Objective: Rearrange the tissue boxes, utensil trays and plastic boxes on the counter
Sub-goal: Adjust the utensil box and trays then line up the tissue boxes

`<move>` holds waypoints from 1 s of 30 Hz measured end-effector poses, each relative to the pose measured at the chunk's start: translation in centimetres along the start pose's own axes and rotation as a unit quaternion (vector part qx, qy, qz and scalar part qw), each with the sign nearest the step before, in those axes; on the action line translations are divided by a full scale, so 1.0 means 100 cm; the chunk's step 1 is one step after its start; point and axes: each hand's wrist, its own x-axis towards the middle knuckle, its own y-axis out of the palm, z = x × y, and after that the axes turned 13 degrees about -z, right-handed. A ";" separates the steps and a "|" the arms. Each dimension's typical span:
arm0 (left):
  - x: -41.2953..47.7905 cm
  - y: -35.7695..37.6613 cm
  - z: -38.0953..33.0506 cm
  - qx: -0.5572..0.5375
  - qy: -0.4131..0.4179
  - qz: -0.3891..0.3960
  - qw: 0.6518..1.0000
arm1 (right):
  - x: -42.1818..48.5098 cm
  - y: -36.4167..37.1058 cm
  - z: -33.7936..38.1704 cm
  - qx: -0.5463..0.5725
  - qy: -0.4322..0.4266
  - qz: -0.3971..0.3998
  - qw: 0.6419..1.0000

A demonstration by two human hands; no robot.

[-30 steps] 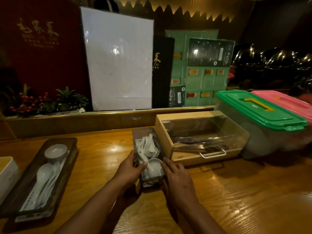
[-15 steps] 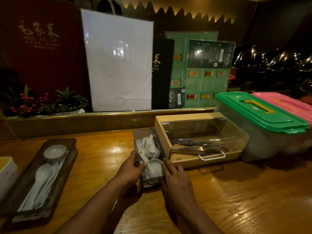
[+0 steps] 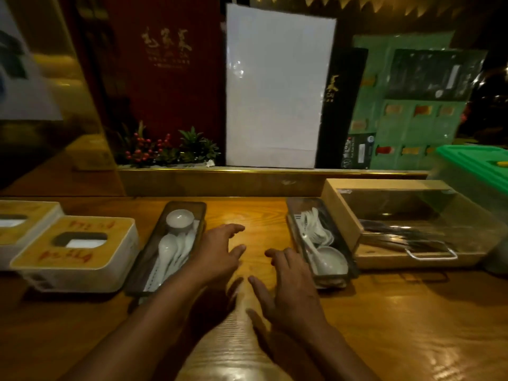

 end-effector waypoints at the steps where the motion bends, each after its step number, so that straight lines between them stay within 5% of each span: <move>1: 0.000 -0.019 0.012 0.027 0.016 -0.004 0.999 | -0.002 0.014 0.019 0.036 -0.005 0.023 0.999; 6: 0.001 -0.091 0.071 0.091 0.043 -0.039 0.994 | -0.010 0.074 0.102 0.068 -0.005 0.128 0.989; 11: -0.001 -0.097 0.100 0.082 0.009 -0.027 0.996 | -0.020 0.099 0.129 0.009 0.039 0.110 0.993; 24: 0.006 -0.038 0.081 0.005 -0.027 -0.009 1.000 | -0.020 0.053 0.056 -0.165 -0.012 0.045 0.985; 30: 0.015 0.006 0.053 -0.127 -0.088 0.014 0.988 | -0.016 0.021 0.015 -0.236 -0.005 0.016 0.972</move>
